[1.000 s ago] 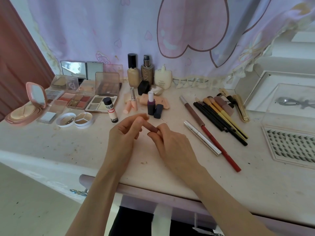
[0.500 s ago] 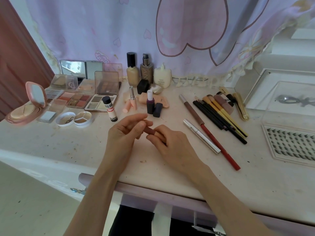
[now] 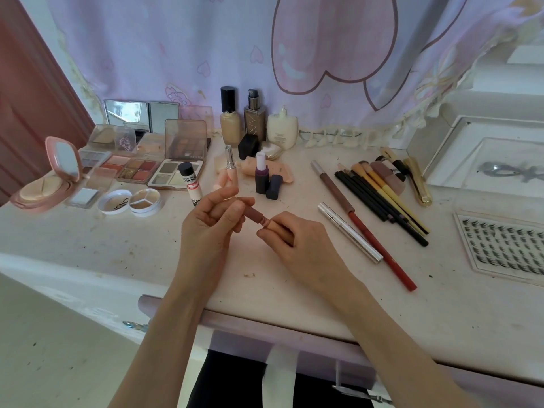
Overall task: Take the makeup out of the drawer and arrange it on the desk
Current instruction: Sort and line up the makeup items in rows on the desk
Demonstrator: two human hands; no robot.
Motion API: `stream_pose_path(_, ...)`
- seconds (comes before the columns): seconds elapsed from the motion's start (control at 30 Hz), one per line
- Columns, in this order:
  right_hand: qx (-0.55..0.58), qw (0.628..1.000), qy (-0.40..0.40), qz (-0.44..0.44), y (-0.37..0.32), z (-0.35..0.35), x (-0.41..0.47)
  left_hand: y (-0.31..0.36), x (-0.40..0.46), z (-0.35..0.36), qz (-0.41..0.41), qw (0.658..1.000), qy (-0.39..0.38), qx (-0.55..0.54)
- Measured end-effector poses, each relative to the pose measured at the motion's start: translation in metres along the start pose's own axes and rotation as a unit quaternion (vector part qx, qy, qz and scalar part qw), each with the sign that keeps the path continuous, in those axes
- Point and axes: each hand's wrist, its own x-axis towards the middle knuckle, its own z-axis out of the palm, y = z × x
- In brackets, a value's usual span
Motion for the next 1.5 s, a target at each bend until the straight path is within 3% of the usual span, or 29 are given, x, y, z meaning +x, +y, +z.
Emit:
stream_pose_path(0.17, 0.0, 1.0, -0.006, -0.024, -0.001, 0.0, 0.0, 0.0, 0.0, -0.001, 0.005, 1.0, 0.025, 0.009)
stream_pose_path(0.33, 0.028, 0.999, -0.003, -0.028, -0.002, -0.003, 0.0, 0.001, -0.001, -0.002, 0.016, 0.998, -0.028, 0.045)
stream_pose_path(0.53, 0.024, 0.999, -0.018, -0.042, -0.001, -0.003, -0.002, 0.002, -0.002, 0.0, 0.018, 0.998, 0.015, 0.053)
stream_pose_path(0.67, 0.043, 0.998, -0.02, -0.039, -0.002, -0.004, -0.002, 0.002, -0.001, 0.001, 0.036, 0.995, 0.002, 0.095)
stream_pose_path(0.83, 0.078, 0.995, 0.051, -0.021, -0.004, -0.008, 0.003, 0.002, -0.003, -0.003, 0.031, 0.983, 0.033, 0.178)
stream_pose_path(0.93, 0.095, 0.993, 0.067, 0.009, -0.002, -0.011, 0.009, 0.001, -0.005, -0.016, 0.051, 0.937, -0.029, 0.345)
stream_pose_path(1.1, 0.126, 0.99, 0.063, 0.029, -0.003, -0.011, 0.027, 0.004, -0.006, -0.038, 0.122, 0.785, -0.114, 0.596)
stream_pose_path(1.23, 0.122, 0.992, 0.041, 0.006, -0.015, 0.003, 0.05, 0.0, -0.013, -0.042, 0.099, 0.679, -0.098, 0.72)
stream_pose_path(1.33, 0.108, 0.994, 0.022, -0.006, -0.025, 0.017, 0.067, -0.003, -0.016, -0.044, 0.072, 0.648, -0.098, 0.752)
stream_pose_path(1.5, 0.073, 0.997, -0.002, -0.016, -0.033, 0.036, 0.088, -0.003, -0.017, -0.044, 0.07, 0.643, -0.101, 0.756)
